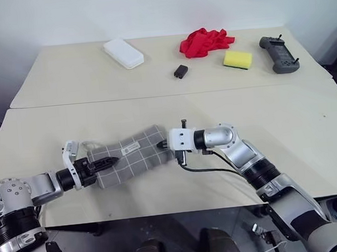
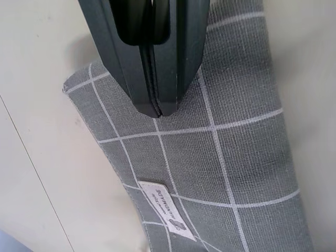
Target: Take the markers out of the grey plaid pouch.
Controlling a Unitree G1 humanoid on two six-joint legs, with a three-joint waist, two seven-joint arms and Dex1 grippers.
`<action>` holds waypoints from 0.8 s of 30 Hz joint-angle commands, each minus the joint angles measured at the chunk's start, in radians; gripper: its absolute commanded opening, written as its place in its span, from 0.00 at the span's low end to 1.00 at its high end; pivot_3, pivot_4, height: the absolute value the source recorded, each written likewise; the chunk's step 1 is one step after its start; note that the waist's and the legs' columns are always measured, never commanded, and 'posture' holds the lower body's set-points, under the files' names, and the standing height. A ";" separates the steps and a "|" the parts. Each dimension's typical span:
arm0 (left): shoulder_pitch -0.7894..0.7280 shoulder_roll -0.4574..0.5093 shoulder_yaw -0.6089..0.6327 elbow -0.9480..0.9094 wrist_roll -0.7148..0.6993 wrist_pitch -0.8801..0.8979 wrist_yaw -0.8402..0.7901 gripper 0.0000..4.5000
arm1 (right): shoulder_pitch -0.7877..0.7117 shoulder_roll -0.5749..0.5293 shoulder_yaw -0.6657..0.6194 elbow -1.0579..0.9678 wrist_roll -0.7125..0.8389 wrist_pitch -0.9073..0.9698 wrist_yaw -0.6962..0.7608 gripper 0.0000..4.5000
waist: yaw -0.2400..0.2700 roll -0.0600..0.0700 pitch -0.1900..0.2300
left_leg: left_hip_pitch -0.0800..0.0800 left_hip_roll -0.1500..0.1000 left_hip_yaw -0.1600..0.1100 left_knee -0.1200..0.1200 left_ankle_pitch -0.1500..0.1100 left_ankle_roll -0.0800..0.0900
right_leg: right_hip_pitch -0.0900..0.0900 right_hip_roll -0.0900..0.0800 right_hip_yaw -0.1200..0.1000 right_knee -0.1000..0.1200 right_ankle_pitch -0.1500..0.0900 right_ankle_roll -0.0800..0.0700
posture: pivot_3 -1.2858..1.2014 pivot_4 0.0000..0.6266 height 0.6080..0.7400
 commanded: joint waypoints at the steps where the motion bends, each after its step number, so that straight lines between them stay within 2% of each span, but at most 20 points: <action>1: 0.003 -0.043 0.009 -0.047 -0.025 -0.022 -0.023 0.00 | 0.031 0.015 -0.089 -0.064 0.132 0.009 0.028 0.00 | 0.001 0.000 0.000 | -0.001 0.000 0.000 0.000 0.000 0.000 | 0.000 0.000 0.000 0.000 0.000 0.000 | 0.52 0.24 1.00; 2: 0.004 -0.055 0.015 -0.071 -0.032 -0.040 -0.026 0.00 | 0.038 0.019 -0.118 -0.087 0.174 0.022 0.033 0.00 | 0.002 0.000 0.000 | -0.001 -0.001 0.000 0.000 0.000 0.000 | 0.000 -0.001 0.000 0.000 0.000 0.000 | 0.52 0.24 1.00; 4: 0.018 -0.071 0.000 -0.173 -0.031 -0.180 -0.092 0.00 | 0.067 -0.027 -0.175 -0.188 0.299 0.100 0.125 0.09 | 0.001 -0.001 0.001 | -0.005 -0.001 -0.001 0.001 0.000 0.001 | -0.002 -0.001 -0.001 -0.001 0.000 0.000 | 0.52 0.24 1.00; 6: 0.049 -0.086 -0.055 -0.302 0.057 -0.497 -0.260 0.00 | 0.099 -0.099 -0.267 -0.296 0.443 0.227 0.188 0.20 | 0.000 -0.003 0.002 | -0.006 0.000 -0.002 0.001 0.000 0.000 | -0.003 0.000 -0.001 -0.002 0.000 0.001 | 0.52 0.24 1.00; 8: 0.066 -0.092 -0.110 -0.354 0.140 -0.716 -0.352 0.00 | 0.126 -0.155 -0.332 -0.367 0.541 0.307 0.223 0.36 | 0.002 -0.004 0.002 | -0.007 0.000 -0.003 0.000 0.000 0.000 | -0.003 0.000 -0.003 -0.004 0.000 0.000 | 0.52 0.24 1.00; 11: 0.018 -0.121 -0.176 -0.345 0.217 -0.912 -0.382 0.00 | 0.181 -0.278 -0.422 -0.405 0.632 0.447 0.268 0.59 | 0.004 -0.004 0.002 | -0.007 0.001 0.000 -0.001 0.000 0.000 | -0.002 0.001 -0.003 -0.008 0.000 0.000 | 0.52 0.24 1.00; 13: -0.005 -0.122 -0.303 -0.324 0.364 -1.125 -0.438 0.00 | 0.225 -0.371 -0.482 -0.380 0.649 0.478 0.307 0.74 | 0.018 -0.004 0.002 | -0.007 -0.001 0.001 -0.001 0.000 0.000 | -0.001 0.001 -0.004 -0.009 0.000 0.001 | 0.52 0.24 1.00; 16: -0.041 -0.154 -0.456 -0.205 0.588 -1.471 -0.449 0.00 | 0.241 -0.439 -0.559 -0.311 0.669 0.519 0.288 0.96 | 0.027 -0.004 0.002 | -0.007 -0.004 0.006 -0.001 -0.001 0.002 | -0.001 0.000 -0.003 -0.011 0.001 0.002 | 0.52 0.24 1.00; 17: -0.055 -0.176 -0.498 -0.154 0.640 -1.569 -0.453 0.00 | 0.237 -0.455 -0.584 -0.292 0.681 0.544 0.278 0.99 | 0.028 -0.004 0.002 | -0.007 -0.005 0.009 -0.001 -0.001 0.002 | -0.001 0.000 -0.003 -0.011 0.002 0.003 | 0.52 0.24 1.00; 20: -0.094 -0.233 -0.593 0.007 0.778 -1.853 -0.433 0.00 | 0.207 -0.478 -0.622 -0.340 0.769 0.693 0.250 0.99 | 0.026 -0.004 0.002 | -0.007 -0.005 0.014 -0.001 0.000 0.003 | -0.002 0.000 -0.003 -0.012 0.003 0.004 | 0.52 0.24 1.00; 21: -0.113 -0.247 -0.618 0.072 0.846 -1.945 -0.382 0.00 | 0.191 -0.485 -0.618 -0.387 0.808 0.764 0.239 0.99 | 0.025 -0.004 0.003 | -0.007 -0.004 0.015 -0.001 -0.001 0.004 | -0.003 0.000 -0.003 -0.012 0.003 0.004 | 0.52 0.24 1.00; 24: -0.142 -0.282 -0.650 0.190 0.906 -2.093 -0.332 0.00 | 0.144 -0.480 -0.608 -0.477 0.883 0.929 0.163 0.99 | 0.025 -0.004 0.003 | -0.007 -0.001 0.015 -0.001 -0.001 0.004 | -0.004 0.001 -0.003 -0.012 0.003 0.003 | 0.52 0.24 1.00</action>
